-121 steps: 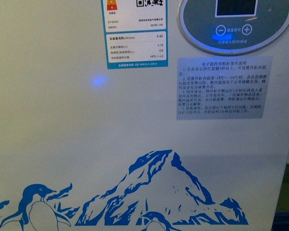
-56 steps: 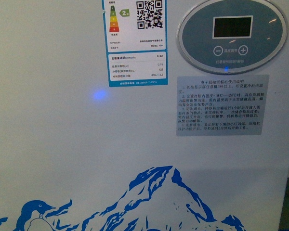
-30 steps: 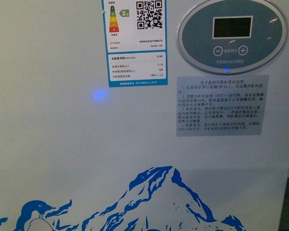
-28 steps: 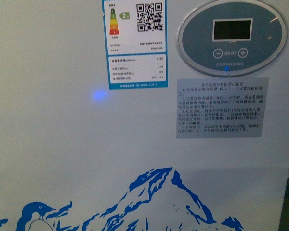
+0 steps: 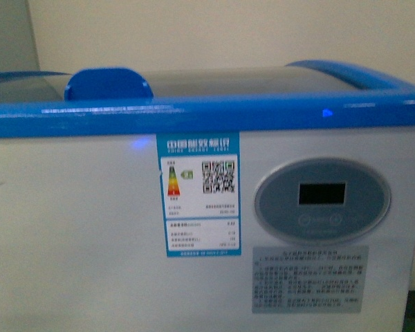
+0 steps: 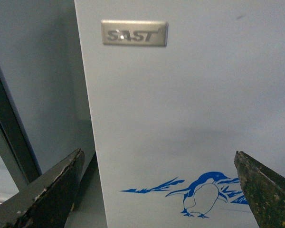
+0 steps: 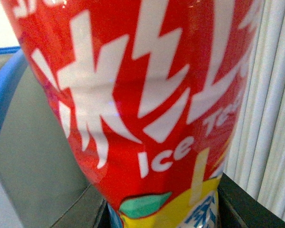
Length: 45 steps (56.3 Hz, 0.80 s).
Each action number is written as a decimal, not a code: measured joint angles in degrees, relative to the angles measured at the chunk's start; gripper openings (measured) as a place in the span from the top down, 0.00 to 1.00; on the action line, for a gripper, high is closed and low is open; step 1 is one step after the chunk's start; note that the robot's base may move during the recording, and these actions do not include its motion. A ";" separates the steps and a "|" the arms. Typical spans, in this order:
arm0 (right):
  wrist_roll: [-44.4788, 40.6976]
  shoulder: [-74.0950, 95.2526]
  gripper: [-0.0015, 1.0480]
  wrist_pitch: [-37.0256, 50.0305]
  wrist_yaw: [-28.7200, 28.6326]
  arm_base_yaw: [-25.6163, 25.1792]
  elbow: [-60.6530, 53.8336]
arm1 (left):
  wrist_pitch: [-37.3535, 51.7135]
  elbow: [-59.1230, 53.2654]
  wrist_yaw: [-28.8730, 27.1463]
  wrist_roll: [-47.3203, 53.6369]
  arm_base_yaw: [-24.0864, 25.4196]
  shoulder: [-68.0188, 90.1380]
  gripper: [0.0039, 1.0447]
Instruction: Put drink in fridge
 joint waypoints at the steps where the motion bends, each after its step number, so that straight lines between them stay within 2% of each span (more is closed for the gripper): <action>1: 0.00 0.00 0.61 0.00 0.00 0.00 0.00 | 0.00 -0.02 -0.04 0.00 0.00 0.00 0.08; 45: -0.02 0.00 0.61 0.09 -0.02 0.00 0.02 | 0.02 -0.02 0.00 0.00 0.00 0.00 0.08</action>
